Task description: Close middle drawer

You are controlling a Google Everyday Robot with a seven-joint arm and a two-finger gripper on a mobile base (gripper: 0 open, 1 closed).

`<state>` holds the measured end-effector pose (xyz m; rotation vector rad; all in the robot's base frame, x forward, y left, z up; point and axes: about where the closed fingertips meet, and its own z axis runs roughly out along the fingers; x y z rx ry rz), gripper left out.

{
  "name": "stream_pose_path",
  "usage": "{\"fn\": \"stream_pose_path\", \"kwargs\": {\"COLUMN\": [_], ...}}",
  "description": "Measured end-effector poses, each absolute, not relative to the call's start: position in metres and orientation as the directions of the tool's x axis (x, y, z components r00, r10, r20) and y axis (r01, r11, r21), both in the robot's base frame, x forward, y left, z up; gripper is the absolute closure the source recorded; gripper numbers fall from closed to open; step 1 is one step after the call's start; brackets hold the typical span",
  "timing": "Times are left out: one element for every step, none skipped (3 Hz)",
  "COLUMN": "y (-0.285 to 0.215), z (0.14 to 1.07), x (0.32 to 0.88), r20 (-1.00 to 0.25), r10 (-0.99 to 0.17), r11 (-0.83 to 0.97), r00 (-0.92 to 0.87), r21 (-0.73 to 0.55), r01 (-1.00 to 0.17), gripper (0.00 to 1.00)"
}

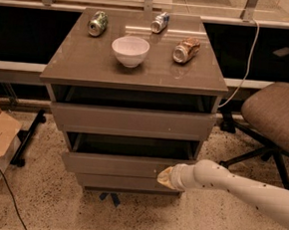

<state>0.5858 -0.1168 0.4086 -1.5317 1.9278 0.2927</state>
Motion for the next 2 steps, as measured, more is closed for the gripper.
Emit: {"fn": "stream_pose_path", "kwargs": {"y": [-0.1153,-0.1119], "z": [0.4075,0.4066], "x": [0.5851,0.5867], "r20": [-0.609,-0.607], "r10": [-0.786,-0.788], "r11": [0.291,0.283], "r00": [-0.106,-0.100], "r21": [-0.213,-0.214], "r01": [-0.933,-0.935], "gripper": [0.59,0.27]}}
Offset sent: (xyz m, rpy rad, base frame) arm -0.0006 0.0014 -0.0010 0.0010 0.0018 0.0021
